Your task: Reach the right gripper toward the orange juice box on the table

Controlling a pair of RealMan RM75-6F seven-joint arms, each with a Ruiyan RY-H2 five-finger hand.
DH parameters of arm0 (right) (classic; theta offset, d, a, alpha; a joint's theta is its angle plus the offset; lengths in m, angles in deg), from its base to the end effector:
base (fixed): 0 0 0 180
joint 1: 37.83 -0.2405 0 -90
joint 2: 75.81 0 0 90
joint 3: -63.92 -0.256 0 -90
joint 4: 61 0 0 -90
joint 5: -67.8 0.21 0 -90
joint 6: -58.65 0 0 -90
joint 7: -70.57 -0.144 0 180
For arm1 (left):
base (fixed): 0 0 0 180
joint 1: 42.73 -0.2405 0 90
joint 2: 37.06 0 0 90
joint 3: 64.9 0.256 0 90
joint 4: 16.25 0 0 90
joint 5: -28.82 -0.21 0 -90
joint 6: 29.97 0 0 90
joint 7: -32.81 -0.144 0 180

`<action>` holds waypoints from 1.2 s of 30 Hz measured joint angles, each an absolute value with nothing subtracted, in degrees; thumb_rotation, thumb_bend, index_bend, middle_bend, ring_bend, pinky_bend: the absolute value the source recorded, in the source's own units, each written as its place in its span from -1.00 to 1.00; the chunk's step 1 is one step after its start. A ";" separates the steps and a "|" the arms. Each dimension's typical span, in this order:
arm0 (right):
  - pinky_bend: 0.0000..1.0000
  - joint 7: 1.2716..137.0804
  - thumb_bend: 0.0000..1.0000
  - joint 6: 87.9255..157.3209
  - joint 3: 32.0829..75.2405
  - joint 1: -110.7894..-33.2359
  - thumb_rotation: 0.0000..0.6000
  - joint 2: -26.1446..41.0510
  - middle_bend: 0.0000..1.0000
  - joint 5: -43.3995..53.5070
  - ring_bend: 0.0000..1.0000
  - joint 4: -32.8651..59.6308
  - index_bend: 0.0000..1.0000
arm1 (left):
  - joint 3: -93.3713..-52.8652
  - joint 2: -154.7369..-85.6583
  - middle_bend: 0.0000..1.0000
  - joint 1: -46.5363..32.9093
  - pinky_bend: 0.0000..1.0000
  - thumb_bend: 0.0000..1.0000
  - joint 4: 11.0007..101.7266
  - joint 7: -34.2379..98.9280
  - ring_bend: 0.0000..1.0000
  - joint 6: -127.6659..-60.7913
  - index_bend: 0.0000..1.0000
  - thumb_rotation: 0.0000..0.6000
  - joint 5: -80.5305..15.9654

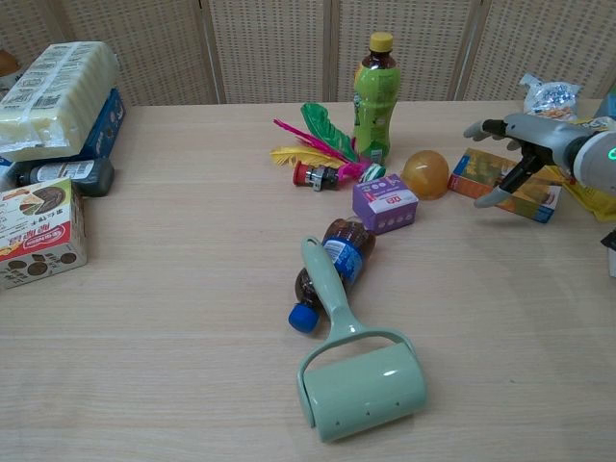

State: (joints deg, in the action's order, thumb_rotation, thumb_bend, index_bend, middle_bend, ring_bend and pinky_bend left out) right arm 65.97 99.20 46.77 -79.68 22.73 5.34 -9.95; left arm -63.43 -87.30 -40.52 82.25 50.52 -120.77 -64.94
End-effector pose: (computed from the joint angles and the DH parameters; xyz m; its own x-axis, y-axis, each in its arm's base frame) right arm -0.2442 -0.4128 -0.0171 0.2100 -0.3215 0.9233 -0.9762 -0.0170 0.2161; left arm -0.2934 0.1498 0.2188 0.2347 0.0207 0.9718 0.9683 -0.0928 -0.2319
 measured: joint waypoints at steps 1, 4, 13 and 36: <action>-1.00 65.74 -0.91 98.88 46.69 -80.04 1.00 23.30 -1.00 5.44 -1.00 -11.12 -1.00 | -63.47 -87.33 -1.00 -40.49 -1.00 -1.00 82.26 50.51 -1.00 -120.68 -1.00 1.00 -64.86; -1.00 64.71 -0.90 97.95 46.51 -80.79 1.00 24.62 -1.00 5.58 -1.00 -13.90 -1.00 | -63.54 -87.44 -1.00 -40.44 -1.00 -1.00 82.22 50.23 -1.00 -120.49 -1.00 1.00 -64.70; -1.00 61.59 -0.90 94.91 46.29 -82.71 1.00 27.72 -1.00 5.29 -1.00 -22.12 -1.00 | -63.92 -87.88 -1.00 -40.13 -1.00 -1.00 82.12 49.72 -1.00 -119.51 -1.00 1.00 -63.66; -0.05 55.65 -0.62 93.82 47.54 -84.07 1.00 35.98 -0.24 1.29 -0.52 -38.65 -0.77 | -64.21 -88.62 -1.00 -39.87 -1.00 -1.00 82.04 48.14 -1.00 -118.21 -1.00 1.00 -62.66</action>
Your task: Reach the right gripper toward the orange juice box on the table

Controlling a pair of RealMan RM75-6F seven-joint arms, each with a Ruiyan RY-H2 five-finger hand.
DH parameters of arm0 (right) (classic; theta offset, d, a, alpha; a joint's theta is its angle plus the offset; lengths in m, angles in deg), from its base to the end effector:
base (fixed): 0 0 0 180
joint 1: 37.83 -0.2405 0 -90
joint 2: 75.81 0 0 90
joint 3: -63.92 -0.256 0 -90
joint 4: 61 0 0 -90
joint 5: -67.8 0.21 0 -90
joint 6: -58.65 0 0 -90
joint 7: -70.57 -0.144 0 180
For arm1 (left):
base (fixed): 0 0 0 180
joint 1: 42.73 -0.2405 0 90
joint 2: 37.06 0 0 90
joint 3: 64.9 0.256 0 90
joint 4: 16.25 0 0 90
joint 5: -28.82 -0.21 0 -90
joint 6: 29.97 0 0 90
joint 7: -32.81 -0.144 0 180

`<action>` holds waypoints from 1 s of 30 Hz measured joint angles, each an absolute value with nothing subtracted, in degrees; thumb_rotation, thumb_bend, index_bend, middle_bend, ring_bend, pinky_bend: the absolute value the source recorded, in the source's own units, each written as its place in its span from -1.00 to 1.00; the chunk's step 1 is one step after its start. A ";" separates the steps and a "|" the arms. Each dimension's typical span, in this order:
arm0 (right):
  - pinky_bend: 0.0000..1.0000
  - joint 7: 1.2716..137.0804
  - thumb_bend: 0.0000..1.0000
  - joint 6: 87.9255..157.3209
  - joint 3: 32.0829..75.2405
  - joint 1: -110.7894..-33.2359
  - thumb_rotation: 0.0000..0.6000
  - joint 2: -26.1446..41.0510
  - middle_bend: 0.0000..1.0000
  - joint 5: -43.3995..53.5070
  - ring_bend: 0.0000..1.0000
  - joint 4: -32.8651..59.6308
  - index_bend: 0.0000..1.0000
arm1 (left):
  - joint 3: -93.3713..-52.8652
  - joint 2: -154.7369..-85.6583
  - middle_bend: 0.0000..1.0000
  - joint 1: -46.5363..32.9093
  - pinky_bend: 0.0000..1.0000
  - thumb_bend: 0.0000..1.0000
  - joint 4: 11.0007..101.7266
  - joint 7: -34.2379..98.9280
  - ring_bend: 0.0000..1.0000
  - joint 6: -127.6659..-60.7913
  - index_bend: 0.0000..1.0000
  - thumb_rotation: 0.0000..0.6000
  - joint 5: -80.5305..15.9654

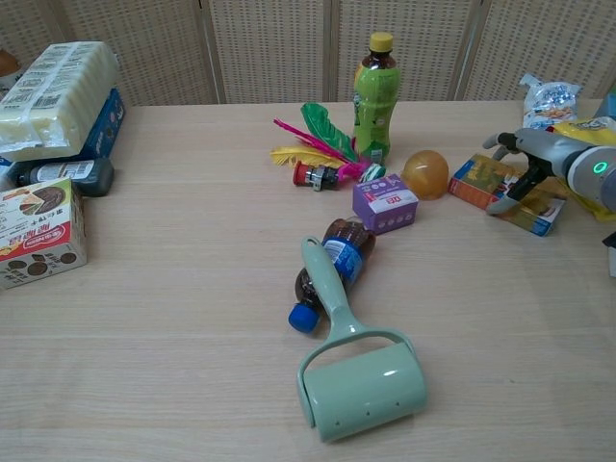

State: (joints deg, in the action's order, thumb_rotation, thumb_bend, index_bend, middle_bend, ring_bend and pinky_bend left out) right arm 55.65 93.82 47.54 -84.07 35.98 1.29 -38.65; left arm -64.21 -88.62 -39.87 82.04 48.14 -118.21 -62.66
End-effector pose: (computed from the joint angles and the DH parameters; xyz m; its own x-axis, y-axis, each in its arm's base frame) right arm -0.2776 -0.4338 -0.0356 0.2573 -0.2997 0.9187 -0.9513 0.0882 0.2953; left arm -0.2986 0.1564 0.2110 0.2580 0.0346 0.9655 0.9649 -0.0602 -0.2557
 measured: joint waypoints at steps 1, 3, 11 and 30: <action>-0.01 55.49 -0.60 94.23 47.57 -84.06 1.00 36.38 -0.19 1.05 -0.48 -39.37 -0.72 | -64.21 -88.61 -1.00 -39.88 -1.00 -1.00 82.05 48.14 -1.00 -118.24 -1.00 1.00 -62.67; 0.06 54.98 -0.57 94.99 47.58 -84.01 1.00 36.73 -0.12 0.69 -0.41 -39.95 -0.65 | -64.20 -88.61 -1.00 -39.91 -1.00 -1.00 82.07 48.10 -1.00 -118.30 -1.00 1.00 -62.74; 0.10 53.30 -0.55 100.19 47.93 -83.16 1.00 34.62 -0.06 -1.52 -0.36 -37.31 -0.59 | -64.06 -88.66 -1.00 -39.93 -1.00 -1.00 82.23 47.94 -1.00 -118.36 -1.00 1.00 -63.30; 0.10 66.38 -0.62 112.92 43.60 -78.99 1.00 12.33 -0.08 0.12 -0.36 6.05 -0.59 | -63.26 -87.92 -1.00 -40.20 -1.00 -1.00 82.88 49.23 -1.00 -119.88 -1.00 1.00 -66.30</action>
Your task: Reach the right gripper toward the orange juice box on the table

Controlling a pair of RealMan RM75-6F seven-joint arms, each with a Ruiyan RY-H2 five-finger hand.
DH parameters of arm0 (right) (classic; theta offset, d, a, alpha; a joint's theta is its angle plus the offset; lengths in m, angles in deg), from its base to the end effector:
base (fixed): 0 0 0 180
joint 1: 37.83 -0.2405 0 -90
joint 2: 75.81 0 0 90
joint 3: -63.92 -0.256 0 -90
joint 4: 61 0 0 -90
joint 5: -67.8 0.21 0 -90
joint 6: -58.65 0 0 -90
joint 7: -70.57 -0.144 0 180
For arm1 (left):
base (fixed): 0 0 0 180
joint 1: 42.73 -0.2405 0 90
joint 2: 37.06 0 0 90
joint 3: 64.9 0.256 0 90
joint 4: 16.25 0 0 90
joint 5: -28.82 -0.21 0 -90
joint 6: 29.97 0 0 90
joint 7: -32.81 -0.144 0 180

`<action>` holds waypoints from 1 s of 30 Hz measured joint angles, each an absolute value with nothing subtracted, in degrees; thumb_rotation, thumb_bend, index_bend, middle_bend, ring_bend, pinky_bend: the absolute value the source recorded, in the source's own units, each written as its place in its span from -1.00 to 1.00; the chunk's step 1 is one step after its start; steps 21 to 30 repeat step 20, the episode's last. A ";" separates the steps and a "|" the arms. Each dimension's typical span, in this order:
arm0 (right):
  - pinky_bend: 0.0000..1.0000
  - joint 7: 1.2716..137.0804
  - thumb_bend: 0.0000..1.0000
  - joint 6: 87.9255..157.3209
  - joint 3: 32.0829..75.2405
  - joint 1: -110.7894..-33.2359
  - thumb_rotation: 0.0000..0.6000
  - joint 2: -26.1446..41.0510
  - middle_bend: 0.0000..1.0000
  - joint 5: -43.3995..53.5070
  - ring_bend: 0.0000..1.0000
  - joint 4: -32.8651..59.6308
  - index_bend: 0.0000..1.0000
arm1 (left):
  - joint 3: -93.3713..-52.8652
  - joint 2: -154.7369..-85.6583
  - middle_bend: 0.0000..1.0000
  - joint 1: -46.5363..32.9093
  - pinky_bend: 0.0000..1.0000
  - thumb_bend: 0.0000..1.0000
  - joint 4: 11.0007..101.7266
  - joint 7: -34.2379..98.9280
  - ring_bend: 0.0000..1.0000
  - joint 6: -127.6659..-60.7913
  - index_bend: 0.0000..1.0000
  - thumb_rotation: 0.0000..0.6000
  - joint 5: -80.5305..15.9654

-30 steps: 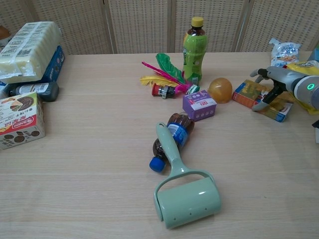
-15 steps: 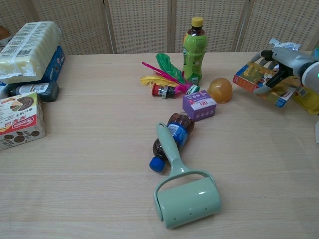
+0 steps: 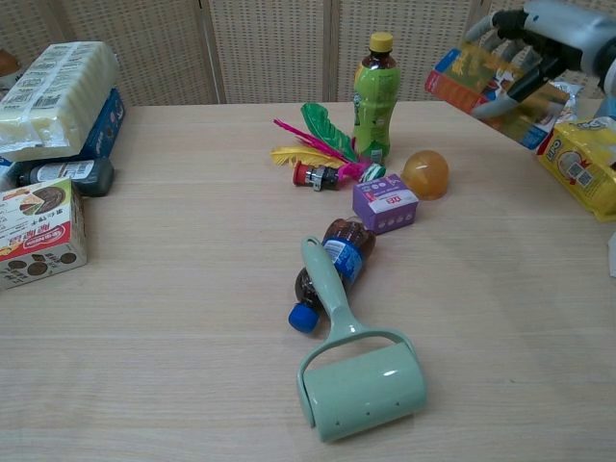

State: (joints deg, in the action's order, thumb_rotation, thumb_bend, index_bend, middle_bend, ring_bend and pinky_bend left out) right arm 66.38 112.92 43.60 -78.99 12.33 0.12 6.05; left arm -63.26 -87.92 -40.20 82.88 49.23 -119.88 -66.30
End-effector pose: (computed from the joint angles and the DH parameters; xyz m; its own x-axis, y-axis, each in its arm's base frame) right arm -0.1899 -0.4176 0.0538 0.1807 -0.0827 0.9800 -0.9686 -0.1880 0.1628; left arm -0.2888 0.1504 0.2105 0.2374 0.0421 0.9705 0.9660 -0.1156 -0.2313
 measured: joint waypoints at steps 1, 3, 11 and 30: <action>0.10 67.92 -0.62 113.61 43.12 -78.63 1.00 10.43 -0.08 0.69 -0.36 9.96 -0.59 | -63.25 -87.88 -1.00 -40.21 -1.00 -1.00 82.89 49.35 -1.00 -119.95 -1.00 1.00 -66.39; 0.10 70.36 -0.63 114.64 42.38 -78.16 1.00 7.57 -0.08 1.60 -0.36 15.53 -0.59 | -63.20 -87.77 -1.00 -40.21 -1.00 -1.00 82.91 49.61 -1.00 -120.08 -1.00 1.00 -66.58; 0.11 81.30 -0.64 118.65 39.02 -77.54 1.00 -3.12 -0.09 6.52 -0.36 32.48 -0.59 | -63.03 -87.61 -1.00 -40.10 -1.00 -1.00 82.94 50.09 -1.00 -120.05 -1.00 1.00 -66.89; 0.10 85.93 -0.65 120.60 37.93 -78.86 1.00 -6.07 -0.09 10.75 -0.36 39.22 -0.59 | -62.77 -87.78 -1.00 -40.00 -1.00 -1.00 83.01 49.67 -1.00 -119.88 -1.00 1.00 -67.28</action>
